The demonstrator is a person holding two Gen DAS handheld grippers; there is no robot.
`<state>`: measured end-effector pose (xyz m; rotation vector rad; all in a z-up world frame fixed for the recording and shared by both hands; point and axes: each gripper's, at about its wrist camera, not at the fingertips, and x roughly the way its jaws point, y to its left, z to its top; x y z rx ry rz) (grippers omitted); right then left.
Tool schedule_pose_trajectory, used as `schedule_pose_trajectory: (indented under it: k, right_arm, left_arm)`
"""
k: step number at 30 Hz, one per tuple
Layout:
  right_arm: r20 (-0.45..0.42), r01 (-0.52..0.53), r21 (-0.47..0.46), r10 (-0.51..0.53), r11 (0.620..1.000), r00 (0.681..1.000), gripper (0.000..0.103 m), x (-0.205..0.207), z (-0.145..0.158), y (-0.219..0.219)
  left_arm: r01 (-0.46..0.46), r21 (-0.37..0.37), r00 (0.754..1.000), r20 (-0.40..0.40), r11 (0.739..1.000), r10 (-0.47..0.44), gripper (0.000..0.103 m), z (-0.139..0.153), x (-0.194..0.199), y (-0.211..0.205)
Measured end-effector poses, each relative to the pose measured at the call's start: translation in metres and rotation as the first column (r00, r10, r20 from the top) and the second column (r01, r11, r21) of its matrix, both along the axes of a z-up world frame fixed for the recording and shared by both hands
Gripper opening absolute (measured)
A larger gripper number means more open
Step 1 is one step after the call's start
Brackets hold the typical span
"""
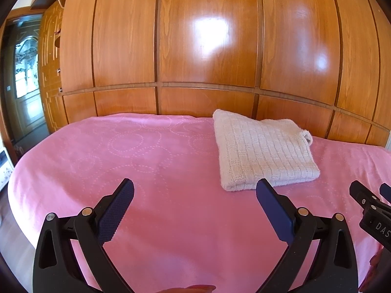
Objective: Fold small clothes
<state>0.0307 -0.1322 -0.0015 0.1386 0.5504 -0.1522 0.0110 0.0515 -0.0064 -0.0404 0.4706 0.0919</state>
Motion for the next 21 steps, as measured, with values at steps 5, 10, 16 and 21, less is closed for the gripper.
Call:
schedule_pose_trajectory:
  k: [5, 10, 16, 21]
  right_arm:
    - [0.001, 0.003, 0.004, -0.003, 1.0, 1.0, 0.101, -0.0006, 0.0001, -0.0002]
    - [0.001, 0.002, 0.005, -0.002, 1.0, 1.0, 0.101, -0.0009, 0.0, -0.0004]
    - [-0.002, 0.003, 0.006, -0.003, 1.0, 1.0, 0.101, -0.001, -0.0004, -0.0007]
    - [-0.004, 0.003, 0.006, -0.003, 1.0, 1.0, 0.101, -0.001, -0.0005, -0.0009]
  left_arm:
    - [0.002, -0.003, 1.0, -0.006, 1.0, -0.002, 0.099, -0.0005, 0.001, 0.0008]
    - [0.004, -0.007, 1.0, -0.01, 1.0, -0.004, 0.099, -0.001, 0.0013, 0.002]
    - [0.006, -0.007, 1.0, -0.014, 1.0, -0.006, 0.099, -0.0018, 0.0008, 0.0016]
    - [0.009, -0.011, 1.0, -0.017, 1.0, -0.009, 0.099, -0.002, 0.0011, 0.0024]
